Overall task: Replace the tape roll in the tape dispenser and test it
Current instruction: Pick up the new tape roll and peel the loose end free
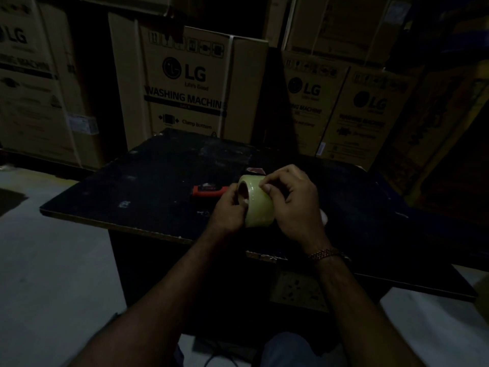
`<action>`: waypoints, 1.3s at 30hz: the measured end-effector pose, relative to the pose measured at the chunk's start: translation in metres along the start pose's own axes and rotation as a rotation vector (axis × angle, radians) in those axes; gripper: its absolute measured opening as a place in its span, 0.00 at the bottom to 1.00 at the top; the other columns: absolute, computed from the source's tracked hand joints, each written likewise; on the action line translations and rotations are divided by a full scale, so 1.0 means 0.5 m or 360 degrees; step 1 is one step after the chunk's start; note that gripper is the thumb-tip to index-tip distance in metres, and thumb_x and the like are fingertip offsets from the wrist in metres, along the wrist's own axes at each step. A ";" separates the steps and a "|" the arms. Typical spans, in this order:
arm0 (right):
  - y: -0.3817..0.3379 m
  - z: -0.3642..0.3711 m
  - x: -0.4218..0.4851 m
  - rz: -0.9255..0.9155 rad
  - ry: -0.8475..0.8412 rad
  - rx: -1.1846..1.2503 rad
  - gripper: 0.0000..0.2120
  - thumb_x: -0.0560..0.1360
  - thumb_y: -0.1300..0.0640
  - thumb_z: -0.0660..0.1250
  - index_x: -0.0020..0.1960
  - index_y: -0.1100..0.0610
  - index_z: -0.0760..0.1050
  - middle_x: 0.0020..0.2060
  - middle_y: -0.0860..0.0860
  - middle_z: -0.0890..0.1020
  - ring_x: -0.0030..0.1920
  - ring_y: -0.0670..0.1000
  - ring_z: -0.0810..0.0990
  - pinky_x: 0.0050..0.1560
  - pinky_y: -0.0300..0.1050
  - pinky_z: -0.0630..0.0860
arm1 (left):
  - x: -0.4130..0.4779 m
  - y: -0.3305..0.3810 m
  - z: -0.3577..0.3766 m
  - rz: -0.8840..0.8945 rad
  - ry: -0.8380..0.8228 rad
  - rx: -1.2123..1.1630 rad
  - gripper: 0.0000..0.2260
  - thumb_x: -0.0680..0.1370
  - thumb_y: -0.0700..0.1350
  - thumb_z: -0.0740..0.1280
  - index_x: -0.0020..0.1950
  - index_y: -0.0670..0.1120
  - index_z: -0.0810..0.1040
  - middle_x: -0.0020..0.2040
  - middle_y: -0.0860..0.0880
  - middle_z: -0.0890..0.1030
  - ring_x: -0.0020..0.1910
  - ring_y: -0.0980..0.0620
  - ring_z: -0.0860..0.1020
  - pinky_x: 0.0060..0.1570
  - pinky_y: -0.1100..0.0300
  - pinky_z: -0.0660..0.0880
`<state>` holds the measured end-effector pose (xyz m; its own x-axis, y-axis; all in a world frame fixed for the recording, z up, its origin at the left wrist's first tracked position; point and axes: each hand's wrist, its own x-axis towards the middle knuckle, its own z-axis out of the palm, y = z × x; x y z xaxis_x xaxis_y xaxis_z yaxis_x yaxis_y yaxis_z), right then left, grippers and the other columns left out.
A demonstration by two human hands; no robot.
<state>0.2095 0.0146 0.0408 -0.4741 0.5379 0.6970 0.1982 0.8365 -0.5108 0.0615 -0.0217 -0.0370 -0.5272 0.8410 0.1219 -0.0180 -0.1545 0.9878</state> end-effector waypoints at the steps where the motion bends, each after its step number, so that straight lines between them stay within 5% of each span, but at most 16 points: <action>1: 0.001 0.003 -0.003 -0.0007 0.0022 0.0009 0.04 0.78 0.63 0.70 0.46 0.56 0.82 0.47 0.48 0.79 0.51 0.47 0.79 0.51 0.47 0.78 | 0.001 -0.003 -0.001 0.0004 -0.0005 0.0023 0.11 0.83 0.42 0.69 0.60 0.57 0.81 0.56 0.47 0.86 0.55 0.42 0.86 0.54 0.34 0.83; 6: -0.006 0.012 -0.005 -0.0053 0.0065 0.0089 0.04 0.79 0.64 0.69 0.46 0.58 0.81 0.46 0.47 0.79 0.49 0.43 0.79 0.50 0.41 0.77 | 0.007 -0.001 -0.006 -0.0017 -0.0035 -0.0060 0.16 0.83 0.37 0.68 0.59 0.59 0.80 0.54 0.47 0.87 0.52 0.46 0.87 0.50 0.47 0.86; 15: -0.016 -0.004 0.003 0.0007 0.0018 0.0181 0.04 0.78 0.64 0.72 0.47 0.57 0.83 0.45 0.41 0.79 0.51 0.37 0.80 0.50 0.29 0.73 | 0.019 -0.007 -0.004 -0.0055 0.0010 -0.0062 0.15 0.82 0.38 0.69 0.62 0.57 0.81 0.56 0.45 0.87 0.54 0.41 0.86 0.54 0.40 0.85; 20: -0.020 -0.016 0.001 0.0082 -0.0045 0.0293 0.06 0.78 0.66 0.71 0.47 0.55 0.82 0.46 0.42 0.79 0.52 0.35 0.80 0.53 0.30 0.75 | 0.028 -0.010 -0.003 -0.0060 0.0036 -0.0033 0.14 0.82 0.39 0.68 0.63 0.57 0.79 0.57 0.45 0.86 0.54 0.42 0.86 0.53 0.43 0.85; 25: -0.018 -0.025 0.003 0.0052 -0.0025 0.0305 0.05 0.78 0.64 0.72 0.46 0.55 0.82 0.47 0.48 0.80 0.57 0.40 0.82 0.59 0.43 0.80 | 0.033 -0.002 -0.001 -0.0109 0.0067 -0.0060 0.10 0.85 0.45 0.67 0.56 0.62 0.80 0.58 0.45 0.86 0.53 0.43 0.86 0.54 0.43 0.85; 29: -0.020 -0.034 0.002 0.0013 -0.0025 0.0304 0.03 0.79 0.64 0.71 0.48 0.58 0.83 0.48 0.49 0.79 0.58 0.43 0.82 0.59 0.48 0.82 | 0.039 0.002 0.001 -0.0126 0.0029 -0.0121 0.19 0.84 0.43 0.67 0.75 0.55 0.75 0.66 0.45 0.82 0.61 0.42 0.83 0.59 0.43 0.83; 33: -0.029 -0.062 0.008 -0.0026 0.0009 0.0296 0.04 0.79 0.64 0.70 0.48 0.58 0.82 0.50 0.53 0.80 0.58 0.45 0.82 0.56 0.40 0.81 | 0.046 0.007 -0.006 -0.0142 0.0074 -0.0359 0.23 0.86 0.40 0.63 0.81 0.53 0.70 0.68 0.44 0.81 0.60 0.40 0.84 0.45 0.54 0.85; 37: -0.015 -0.072 0.014 0.0017 -0.0019 0.0309 0.03 0.81 0.61 0.69 0.49 0.58 0.82 0.48 0.52 0.81 0.50 0.48 0.83 0.47 0.43 0.82 | 0.040 0.006 -0.005 -0.0094 0.0106 -0.0288 0.21 0.84 0.40 0.67 0.76 0.53 0.75 0.62 0.47 0.84 0.54 0.46 0.86 0.43 0.54 0.84; 39: -0.004 -0.079 0.017 0.0013 0.0000 0.0259 0.04 0.80 0.62 0.70 0.51 0.58 0.84 0.50 0.50 0.81 0.52 0.48 0.83 0.51 0.46 0.83 | 0.037 0.008 -0.004 -0.0170 0.0179 -0.0302 0.19 0.83 0.42 0.69 0.74 0.55 0.76 0.60 0.48 0.84 0.54 0.45 0.86 0.42 0.53 0.84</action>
<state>0.2390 0.0219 0.0677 -0.4729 0.5448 0.6925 0.0603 0.8041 -0.5914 0.0501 -0.0076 -0.0311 -0.6046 0.7965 -0.0044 -0.2325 -0.1711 0.9574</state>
